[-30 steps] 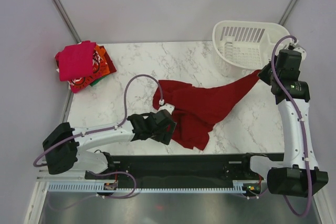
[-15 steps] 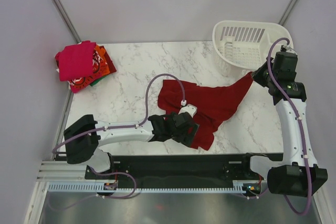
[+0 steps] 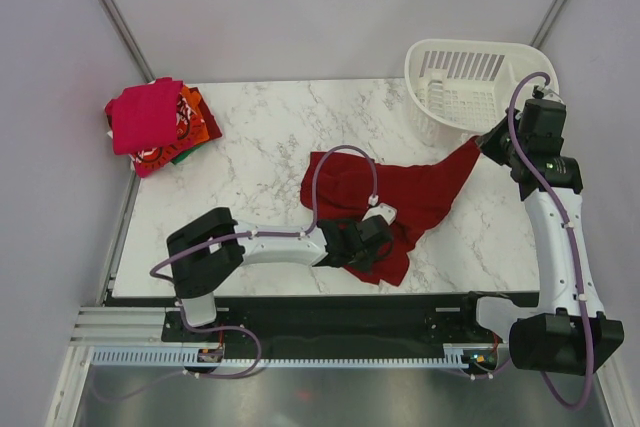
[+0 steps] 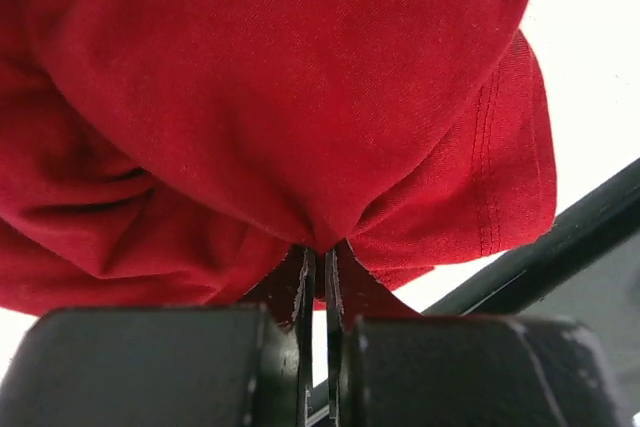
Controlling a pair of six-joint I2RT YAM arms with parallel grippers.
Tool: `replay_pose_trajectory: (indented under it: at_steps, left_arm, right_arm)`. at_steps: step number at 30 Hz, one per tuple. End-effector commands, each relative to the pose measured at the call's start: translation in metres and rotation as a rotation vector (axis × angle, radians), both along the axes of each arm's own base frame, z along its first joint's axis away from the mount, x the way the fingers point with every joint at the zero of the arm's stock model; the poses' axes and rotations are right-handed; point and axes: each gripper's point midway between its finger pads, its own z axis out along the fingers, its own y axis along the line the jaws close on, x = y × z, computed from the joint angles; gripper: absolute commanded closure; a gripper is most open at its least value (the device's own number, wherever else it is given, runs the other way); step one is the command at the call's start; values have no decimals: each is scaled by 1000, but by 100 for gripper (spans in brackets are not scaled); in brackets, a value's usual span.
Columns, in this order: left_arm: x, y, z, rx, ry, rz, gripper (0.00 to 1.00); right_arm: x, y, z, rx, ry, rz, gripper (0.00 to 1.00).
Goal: Fold and stack the t-shirts
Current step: Flatten the tshirt out
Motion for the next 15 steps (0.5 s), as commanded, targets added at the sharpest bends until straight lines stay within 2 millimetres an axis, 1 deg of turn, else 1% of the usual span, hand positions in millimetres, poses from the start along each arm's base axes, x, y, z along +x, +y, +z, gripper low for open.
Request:
replay_pose_trajectory:
  at_steps: [1,2,3,4,5,6,7,8,9,10,11,12,13,14,15]
  left_arm:
    - [19,-16,32,-61,-102,-11,98]
    - [23,-12,52,-81,-135,-16,98]
    - [28,-6,65,-68,-166,-7,98]
    - [28,15,73,4,-178,-8,98]
    - [34,20,111,-21,-241,-20,98]
    - [40,34,132,-4,-292,-5,98]
    - [39,53,146,40,-310,-5,98]
    - [47,57,199,-70,-381,27,98]
    - [46,77,213,-22,-404,17,98]
    - [44,92,227,-6,-420,14,98]
    - [45,99,258,-44,-471,9,98]
    - [43,112,282,-86,-508,20,98]
    - [41,120,297,-103,-530,23,98]
    - [40,129,315,-118,-560,20,98]
    - [39,142,329,-136,-593,36,98]
  right_arm:
    - [2,1,10,-4,-46,10,100]
    - [1,2,12,-4,-52,13,100]
    - [0,2,15,-2,-58,15,100]
    - [-1,3,17,-1,-63,18,100]
    - [-3,4,22,2,-71,19,100]
    - [-3,5,25,3,-79,21,100]
    - [-6,5,36,4,-103,21,100]
    - [-7,6,42,5,-114,20,100]
    - [-9,6,49,11,-131,15,100]
    - [-11,7,68,9,-175,16,100]
    - [-15,7,76,10,-183,15,100]
    - [-17,7,86,10,-201,9,100]
    - [-23,6,109,4,-250,1,100]
    - [-28,6,117,1,-264,-5,100]
    - [-32,5,127,0,-285,-12,100]
